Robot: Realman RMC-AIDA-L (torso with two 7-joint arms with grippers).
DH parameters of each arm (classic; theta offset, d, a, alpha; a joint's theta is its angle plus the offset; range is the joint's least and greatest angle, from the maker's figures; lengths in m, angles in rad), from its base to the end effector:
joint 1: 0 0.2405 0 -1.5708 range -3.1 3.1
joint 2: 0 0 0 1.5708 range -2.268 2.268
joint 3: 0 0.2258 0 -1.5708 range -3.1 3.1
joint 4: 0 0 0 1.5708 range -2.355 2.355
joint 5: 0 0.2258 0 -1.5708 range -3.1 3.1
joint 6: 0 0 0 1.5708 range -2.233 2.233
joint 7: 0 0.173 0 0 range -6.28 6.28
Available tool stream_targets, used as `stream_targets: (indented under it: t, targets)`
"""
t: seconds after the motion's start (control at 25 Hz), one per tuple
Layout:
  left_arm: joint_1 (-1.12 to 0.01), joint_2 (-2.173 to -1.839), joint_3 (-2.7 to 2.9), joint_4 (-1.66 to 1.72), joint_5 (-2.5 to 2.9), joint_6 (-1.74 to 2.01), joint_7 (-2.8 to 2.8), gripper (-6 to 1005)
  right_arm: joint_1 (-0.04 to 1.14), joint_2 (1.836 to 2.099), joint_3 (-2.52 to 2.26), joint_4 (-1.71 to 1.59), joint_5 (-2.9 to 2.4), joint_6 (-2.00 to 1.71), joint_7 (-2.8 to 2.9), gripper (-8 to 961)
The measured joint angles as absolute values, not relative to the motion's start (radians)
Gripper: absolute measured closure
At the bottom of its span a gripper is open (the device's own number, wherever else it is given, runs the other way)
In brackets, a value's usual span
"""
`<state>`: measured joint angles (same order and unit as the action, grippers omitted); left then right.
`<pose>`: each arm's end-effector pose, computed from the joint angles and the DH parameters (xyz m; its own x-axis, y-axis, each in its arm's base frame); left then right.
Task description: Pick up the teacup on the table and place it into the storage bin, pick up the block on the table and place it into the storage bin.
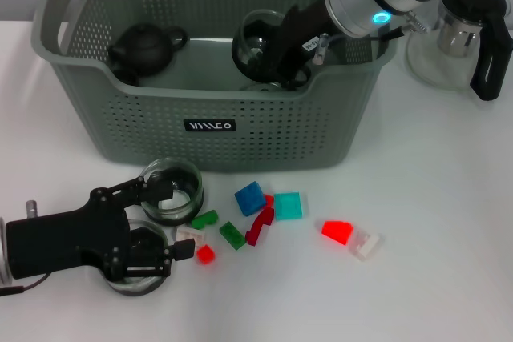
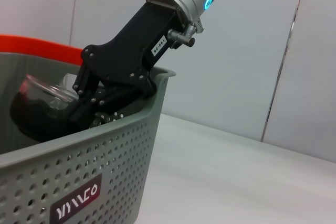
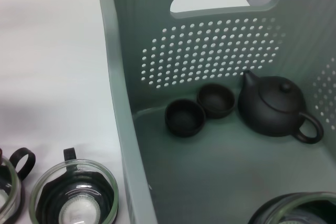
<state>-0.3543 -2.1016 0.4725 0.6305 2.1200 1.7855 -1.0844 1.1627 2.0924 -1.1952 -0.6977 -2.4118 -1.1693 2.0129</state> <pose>-0.2831 0.2611 -0.0032 0.7793 0.2545 0.5727 0.4078 -0.8998 -0.1550 0.0498 0.4420 -0.0766 0.9828 -0.1461 0.1133 -0.1084 -0.9518 -0.2871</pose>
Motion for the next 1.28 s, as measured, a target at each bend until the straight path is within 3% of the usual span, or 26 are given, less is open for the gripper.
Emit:
stream_targets:
  t: [0.44,0.88,1.08,1.28]
  targets:
    - [-0.354,-2.101,0.472,0.630,2.120,1.786,-1.084,51,1.163,2.092,-1.191,-0.715,-2.409,-1.170,2.022,893]
    - [-0.353,-2.099,0.454,0.631,2.118,1.786,-1.084,52,1.152,2.093,-1.178,-0.785,-2.404,-1.176,2.030,477]
    - [-0.352,-2.098,0.448,0.634,2.119,1.789,-1.085,52,1.109,2.085,-1.109,-0.932,-2.275,-1.269,2.016,388]
    - [-0.351,-2.098,0.448,0.637,2.119,1.791,-1.085,52,1.032,2.075,-1.078,-1.044,-2.102,-1.389,1.982,387]
